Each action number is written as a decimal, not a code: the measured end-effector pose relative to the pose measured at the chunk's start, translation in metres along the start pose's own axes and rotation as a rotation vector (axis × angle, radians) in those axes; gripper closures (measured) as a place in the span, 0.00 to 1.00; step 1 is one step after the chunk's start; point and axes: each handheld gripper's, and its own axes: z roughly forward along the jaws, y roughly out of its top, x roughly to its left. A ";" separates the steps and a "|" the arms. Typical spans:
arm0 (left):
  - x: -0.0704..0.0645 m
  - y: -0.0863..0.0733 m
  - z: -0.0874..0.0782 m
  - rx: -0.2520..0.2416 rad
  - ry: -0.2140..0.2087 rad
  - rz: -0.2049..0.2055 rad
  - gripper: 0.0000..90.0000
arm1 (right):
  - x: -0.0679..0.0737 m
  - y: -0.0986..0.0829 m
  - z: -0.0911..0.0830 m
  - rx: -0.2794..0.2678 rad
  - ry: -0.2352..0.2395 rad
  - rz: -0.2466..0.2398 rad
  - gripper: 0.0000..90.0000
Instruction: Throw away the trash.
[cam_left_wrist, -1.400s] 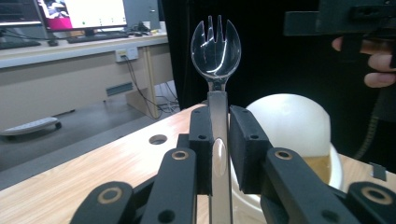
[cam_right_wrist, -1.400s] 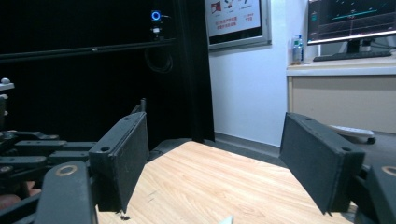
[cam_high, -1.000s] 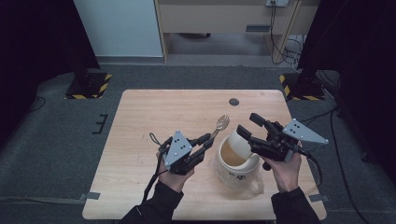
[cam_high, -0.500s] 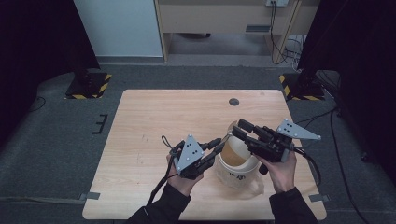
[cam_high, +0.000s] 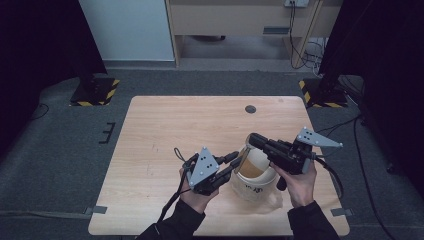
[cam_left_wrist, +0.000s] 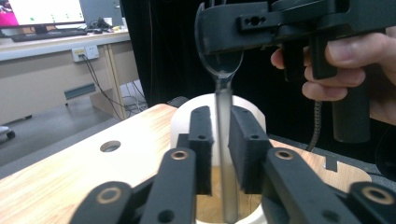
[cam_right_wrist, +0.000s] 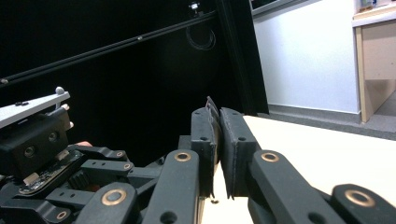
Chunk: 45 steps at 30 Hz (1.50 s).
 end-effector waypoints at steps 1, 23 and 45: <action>0.002 -0.001 -0.002 0.002 0.002 -0.009 0.84 | 0.000 0.001 -0.001 -0.003 0.001 0.002 0.94; 0.091 -0.076 -0.098 0.240 0.269 -0.169 0.46 | 0.000 -0.001 -0.007 -0.010 -0.102 -0.160 0.94; 0.134 -0.111 -0.113 0.324 0.426 -0.291 0.32 | -0.004 -0.010 -0.004 0.042 -0.120 -0.231 0.77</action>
